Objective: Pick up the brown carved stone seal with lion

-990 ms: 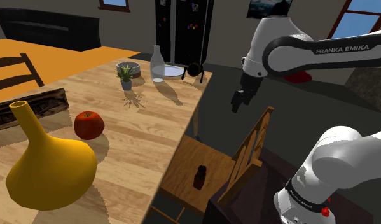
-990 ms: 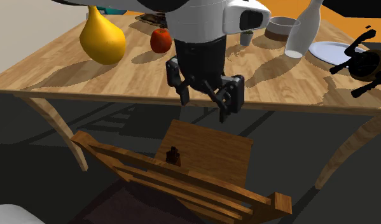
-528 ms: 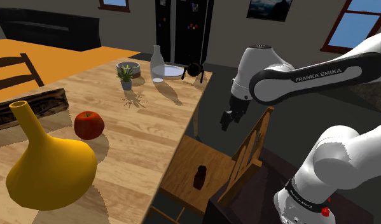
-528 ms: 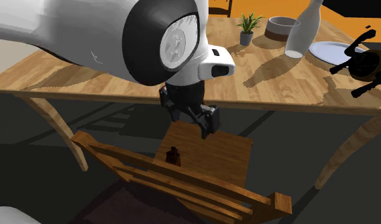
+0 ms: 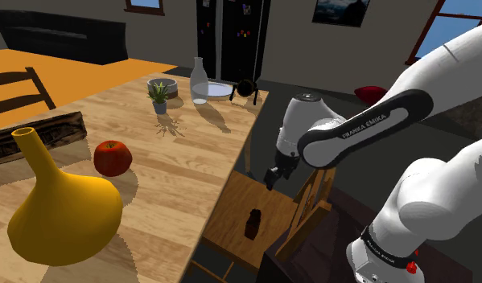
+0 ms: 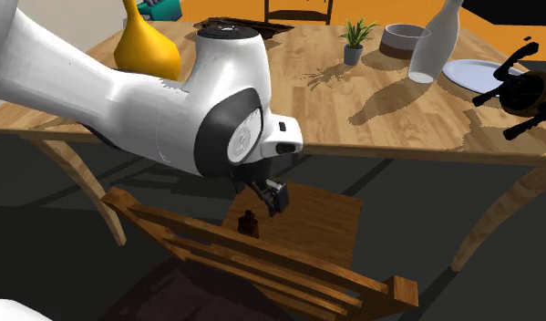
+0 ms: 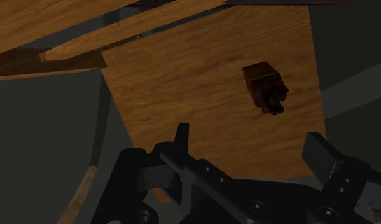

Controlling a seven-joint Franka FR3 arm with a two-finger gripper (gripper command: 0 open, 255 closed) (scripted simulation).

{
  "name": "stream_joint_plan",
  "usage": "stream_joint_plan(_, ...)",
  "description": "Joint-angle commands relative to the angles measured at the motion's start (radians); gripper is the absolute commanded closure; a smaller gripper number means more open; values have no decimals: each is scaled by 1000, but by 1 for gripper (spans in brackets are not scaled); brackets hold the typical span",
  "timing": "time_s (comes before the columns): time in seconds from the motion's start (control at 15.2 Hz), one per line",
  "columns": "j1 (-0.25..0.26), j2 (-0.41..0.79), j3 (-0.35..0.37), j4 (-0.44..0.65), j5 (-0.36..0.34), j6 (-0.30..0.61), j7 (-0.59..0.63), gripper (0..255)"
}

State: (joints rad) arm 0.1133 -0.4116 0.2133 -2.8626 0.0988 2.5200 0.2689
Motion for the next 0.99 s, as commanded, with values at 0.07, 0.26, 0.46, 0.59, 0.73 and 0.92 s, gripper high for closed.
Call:
stream_joint_plan(0.07, 1, 139, 39, 0, 0, 138, 52, 0)
stream_joint_plan(0.26, -12, 288, 82, 17, -38, 267, 128, 0)
stream_joint_plan(0.46, -33, 445, 107, 50, -172, 383, 269, 0)
stream_joint_plan(0.59, -4, 552, 64, 84, -322, 447, 408, 0)
stream_joint_plan(0.73, 24, 576, 30, 90, -352, 466, 432, 0)
stream_joint_plan(0.92, 89, 636, -50, 105, -419, 512, 485, 0)
